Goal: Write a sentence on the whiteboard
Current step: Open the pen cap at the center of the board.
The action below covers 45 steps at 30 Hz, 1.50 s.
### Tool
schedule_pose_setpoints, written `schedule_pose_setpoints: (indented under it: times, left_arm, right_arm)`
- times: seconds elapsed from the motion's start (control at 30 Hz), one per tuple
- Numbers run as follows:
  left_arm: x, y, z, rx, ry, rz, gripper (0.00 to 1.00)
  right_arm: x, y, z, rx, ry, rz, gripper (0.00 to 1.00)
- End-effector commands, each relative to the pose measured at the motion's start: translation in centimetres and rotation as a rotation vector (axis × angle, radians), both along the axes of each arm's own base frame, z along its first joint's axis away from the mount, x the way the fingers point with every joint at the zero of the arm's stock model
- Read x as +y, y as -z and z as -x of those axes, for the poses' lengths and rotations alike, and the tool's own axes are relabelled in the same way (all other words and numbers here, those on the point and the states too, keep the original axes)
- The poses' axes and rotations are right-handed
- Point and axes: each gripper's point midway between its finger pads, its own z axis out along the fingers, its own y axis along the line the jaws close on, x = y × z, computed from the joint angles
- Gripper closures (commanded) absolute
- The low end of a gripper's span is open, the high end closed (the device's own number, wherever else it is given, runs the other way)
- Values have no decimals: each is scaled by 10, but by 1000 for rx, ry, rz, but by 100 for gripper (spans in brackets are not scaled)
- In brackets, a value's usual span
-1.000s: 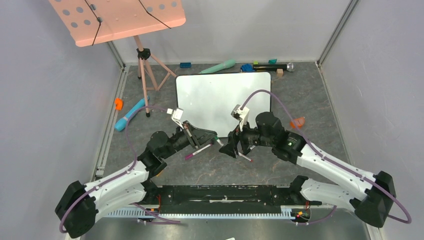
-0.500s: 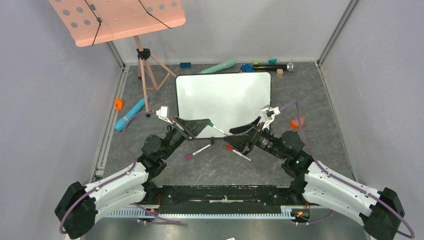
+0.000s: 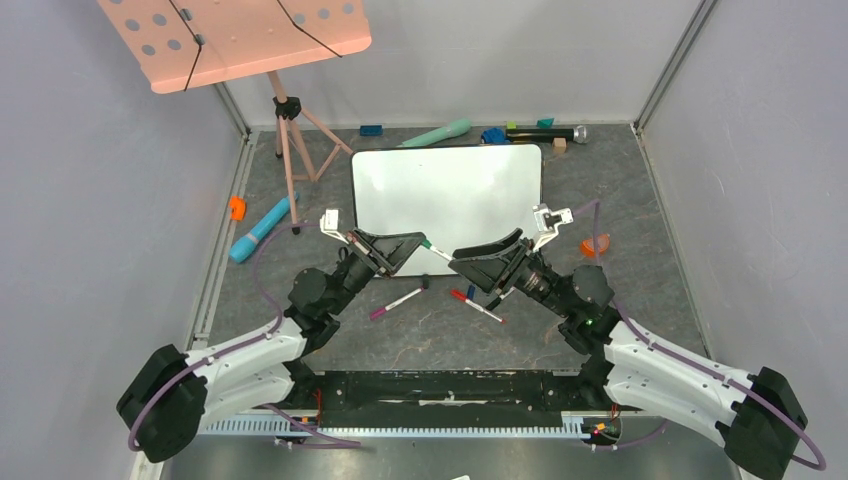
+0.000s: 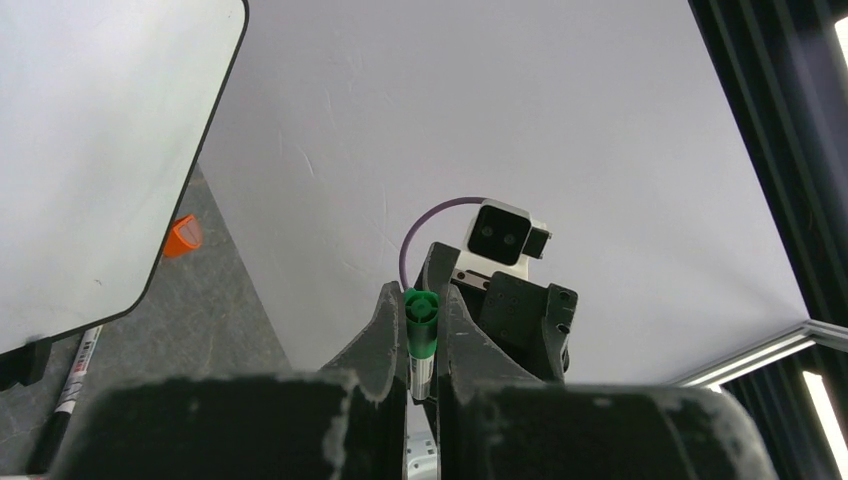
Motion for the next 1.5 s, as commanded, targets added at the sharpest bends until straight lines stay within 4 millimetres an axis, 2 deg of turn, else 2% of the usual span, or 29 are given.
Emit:
schedule_pose_setpoints:
  times: [0.0, 0.2, 0.37, 0.6, 0.87, 1.03, 1.17, 1.23, 1.33, 1.47]
  left_arm:
    - [2, -45, 8, -81, 37, 125, 98]
    - [-2, -50, 9, -99, 56, 136, 98]
    - [-9, -47, 8, -96, 69, 122, 98]
    - [-17, -43, 7, -95, 87, 104, 98]
    - [-23, -41, 9, -125, 96, 82, 98]
    - [-25, -40, 11, -136, 102, 71, 98]
    - [-26, -39, 12, -143, 103, 62, 98]
    - [-24, -36, 11, -135, 97, 58, 98]
    - [-21, -34, 10, -125, 78, 60, 98]
    - [-17, -30, 8, -113, 58, 63, 98]
  right_arm:
    - [-3, -6, -3, -11, 21, -28, 36]
    - [-3, 5, -8, 7, 45, -1, 31]
    - [1, 8, -11, 10, 43, 11, 33]
    - [3, 7, -13, 11, 40, -5, 48]
    - [5, 2, -14, 6, 37, -14, 51]
    - [5, 4, -17, 13, 48, -4, 61]
    - [3, 4, -18, 16, 62, -9, 62]
    - [0, 2, -17, 7, 70, -14, 62]
    - [-1, 1, -17, -1, 76, -10, 42]
    - [-1, 2, -16, 0, 73, -5, 47]
